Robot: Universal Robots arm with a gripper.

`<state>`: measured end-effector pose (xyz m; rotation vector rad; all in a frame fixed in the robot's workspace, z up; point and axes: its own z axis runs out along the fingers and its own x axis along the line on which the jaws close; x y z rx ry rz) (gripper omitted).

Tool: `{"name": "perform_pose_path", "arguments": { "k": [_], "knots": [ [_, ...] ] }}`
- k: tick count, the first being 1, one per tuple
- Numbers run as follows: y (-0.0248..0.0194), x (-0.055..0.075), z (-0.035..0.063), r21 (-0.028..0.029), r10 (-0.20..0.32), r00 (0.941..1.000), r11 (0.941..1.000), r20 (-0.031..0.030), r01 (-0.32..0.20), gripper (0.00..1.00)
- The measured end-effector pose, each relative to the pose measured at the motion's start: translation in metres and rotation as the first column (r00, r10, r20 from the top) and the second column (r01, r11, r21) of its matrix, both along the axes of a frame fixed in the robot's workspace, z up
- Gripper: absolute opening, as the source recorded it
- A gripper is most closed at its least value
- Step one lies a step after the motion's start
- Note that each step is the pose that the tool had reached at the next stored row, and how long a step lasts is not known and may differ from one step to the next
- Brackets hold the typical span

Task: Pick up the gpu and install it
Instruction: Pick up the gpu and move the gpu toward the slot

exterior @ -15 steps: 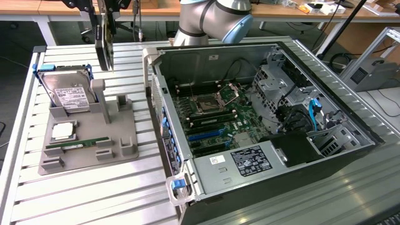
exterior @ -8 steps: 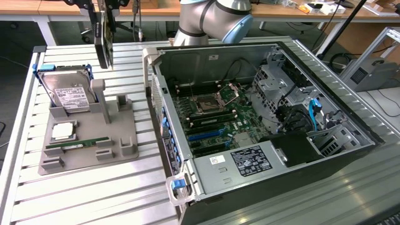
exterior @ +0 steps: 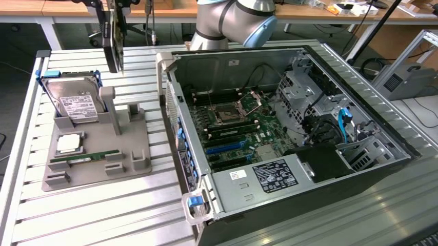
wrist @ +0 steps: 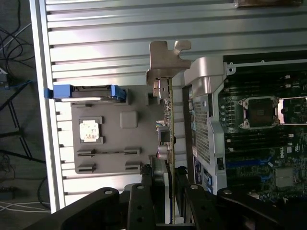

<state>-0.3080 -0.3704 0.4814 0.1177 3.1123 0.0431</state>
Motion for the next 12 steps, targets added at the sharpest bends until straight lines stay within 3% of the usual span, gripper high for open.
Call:
{"name": "perform_pose_path", "arguments": {
  "k": [12],
  "knots": [
    [0.0, 0.0, 0.0058, 0.0, 0.0, 1.0, 1.0, -0.0001, 0.0, 0.3]
  ]
}}
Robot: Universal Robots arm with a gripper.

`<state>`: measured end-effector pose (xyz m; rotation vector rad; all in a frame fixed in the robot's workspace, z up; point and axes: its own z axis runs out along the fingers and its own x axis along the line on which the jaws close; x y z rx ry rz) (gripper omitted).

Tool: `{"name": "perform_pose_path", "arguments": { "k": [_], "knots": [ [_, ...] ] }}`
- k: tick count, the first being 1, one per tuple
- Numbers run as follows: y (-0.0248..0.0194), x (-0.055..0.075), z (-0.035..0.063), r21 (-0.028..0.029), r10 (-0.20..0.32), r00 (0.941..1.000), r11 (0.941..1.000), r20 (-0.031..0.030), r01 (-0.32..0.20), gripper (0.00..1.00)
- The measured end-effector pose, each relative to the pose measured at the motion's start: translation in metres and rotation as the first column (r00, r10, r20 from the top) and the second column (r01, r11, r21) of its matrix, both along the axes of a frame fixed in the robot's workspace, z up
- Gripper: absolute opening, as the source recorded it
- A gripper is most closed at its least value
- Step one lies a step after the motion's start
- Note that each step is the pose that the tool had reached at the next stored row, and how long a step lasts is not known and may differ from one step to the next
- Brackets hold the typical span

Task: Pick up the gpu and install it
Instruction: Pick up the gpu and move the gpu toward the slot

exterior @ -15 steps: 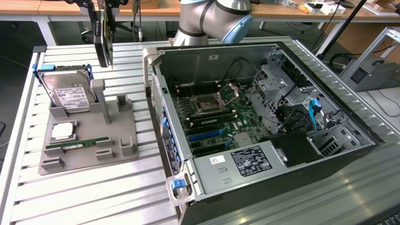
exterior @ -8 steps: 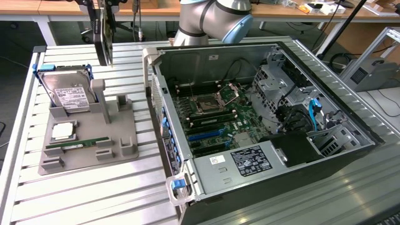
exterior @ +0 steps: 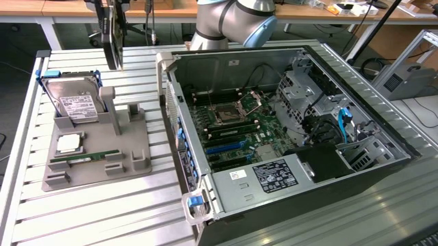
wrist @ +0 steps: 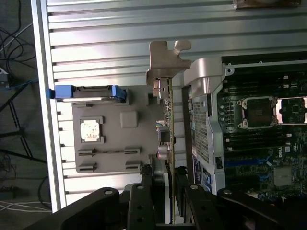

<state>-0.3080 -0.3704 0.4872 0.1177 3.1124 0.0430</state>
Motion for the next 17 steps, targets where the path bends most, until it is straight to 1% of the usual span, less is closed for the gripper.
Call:
{"name": "perform_pose_path", "arguments": {
  "k": [17],
  "knots": [
    [0.0, 0.0, 0.0085, 0.0, 0.0, 1.0, 1.0, 0.0, 0.0, 0.3]
  ]
}}
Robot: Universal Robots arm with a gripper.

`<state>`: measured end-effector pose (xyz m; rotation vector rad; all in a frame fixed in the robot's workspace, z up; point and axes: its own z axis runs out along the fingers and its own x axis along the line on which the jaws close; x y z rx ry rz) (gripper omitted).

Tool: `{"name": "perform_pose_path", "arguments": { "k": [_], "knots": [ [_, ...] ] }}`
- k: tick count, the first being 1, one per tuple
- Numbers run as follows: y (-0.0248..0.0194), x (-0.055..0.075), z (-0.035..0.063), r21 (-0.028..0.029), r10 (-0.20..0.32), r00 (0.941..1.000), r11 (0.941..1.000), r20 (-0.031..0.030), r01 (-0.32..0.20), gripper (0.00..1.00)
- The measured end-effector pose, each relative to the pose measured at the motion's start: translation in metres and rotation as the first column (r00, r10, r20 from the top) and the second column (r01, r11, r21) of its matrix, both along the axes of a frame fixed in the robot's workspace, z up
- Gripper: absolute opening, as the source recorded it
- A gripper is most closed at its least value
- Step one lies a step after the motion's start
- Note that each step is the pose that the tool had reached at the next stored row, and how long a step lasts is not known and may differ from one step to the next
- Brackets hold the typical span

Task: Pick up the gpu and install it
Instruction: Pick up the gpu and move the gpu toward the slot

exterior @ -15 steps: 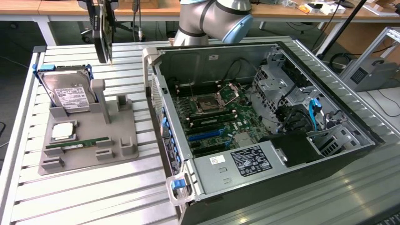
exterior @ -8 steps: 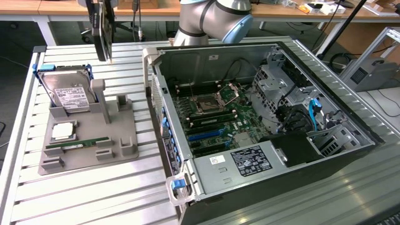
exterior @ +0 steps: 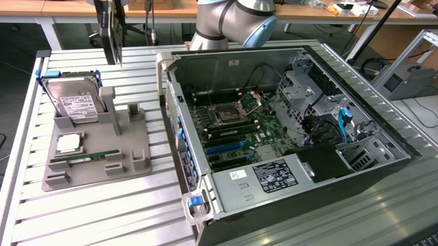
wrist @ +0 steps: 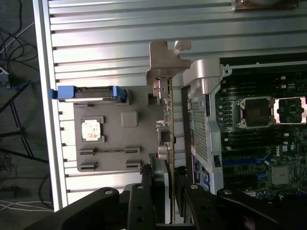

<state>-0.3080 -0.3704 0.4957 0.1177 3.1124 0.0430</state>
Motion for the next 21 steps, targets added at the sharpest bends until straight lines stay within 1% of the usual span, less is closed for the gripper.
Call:
{"name": "perform_pose_path", "arguments": {
  "k": [21],
  "knots": [
    [0.0, 0.0, 0.0104, 0.0001, 0.0, 1.0, 1.0, 0.0001, 0.0, 0.3]
  ]
}}
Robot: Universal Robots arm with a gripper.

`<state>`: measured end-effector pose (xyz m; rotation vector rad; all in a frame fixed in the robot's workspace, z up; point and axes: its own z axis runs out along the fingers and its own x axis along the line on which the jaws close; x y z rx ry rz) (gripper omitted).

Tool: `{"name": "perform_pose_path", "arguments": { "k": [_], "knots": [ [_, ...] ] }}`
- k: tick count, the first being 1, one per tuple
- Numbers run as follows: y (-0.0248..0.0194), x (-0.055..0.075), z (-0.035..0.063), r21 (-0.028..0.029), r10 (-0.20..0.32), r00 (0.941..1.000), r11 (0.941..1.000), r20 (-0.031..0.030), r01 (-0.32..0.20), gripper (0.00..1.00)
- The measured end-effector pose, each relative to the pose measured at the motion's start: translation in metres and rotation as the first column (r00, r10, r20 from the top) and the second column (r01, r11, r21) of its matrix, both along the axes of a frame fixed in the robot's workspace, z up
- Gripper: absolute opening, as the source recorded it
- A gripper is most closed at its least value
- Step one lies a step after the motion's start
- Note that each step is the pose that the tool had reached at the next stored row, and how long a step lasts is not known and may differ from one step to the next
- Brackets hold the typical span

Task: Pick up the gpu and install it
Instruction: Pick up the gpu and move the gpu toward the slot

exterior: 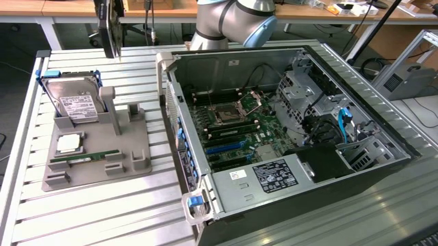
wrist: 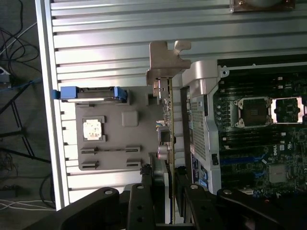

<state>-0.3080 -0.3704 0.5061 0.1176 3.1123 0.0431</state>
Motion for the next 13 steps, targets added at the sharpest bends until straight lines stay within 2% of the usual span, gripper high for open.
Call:
{"name": "perform_pose_path", "arguments": {
  "k": [13],
  "knots": [
    [0.0, 0.0, 0.0062, -0.0001, 0.0, 1.0, 1.0, -0.0001, 0.0, 0.3]
  ]
}}
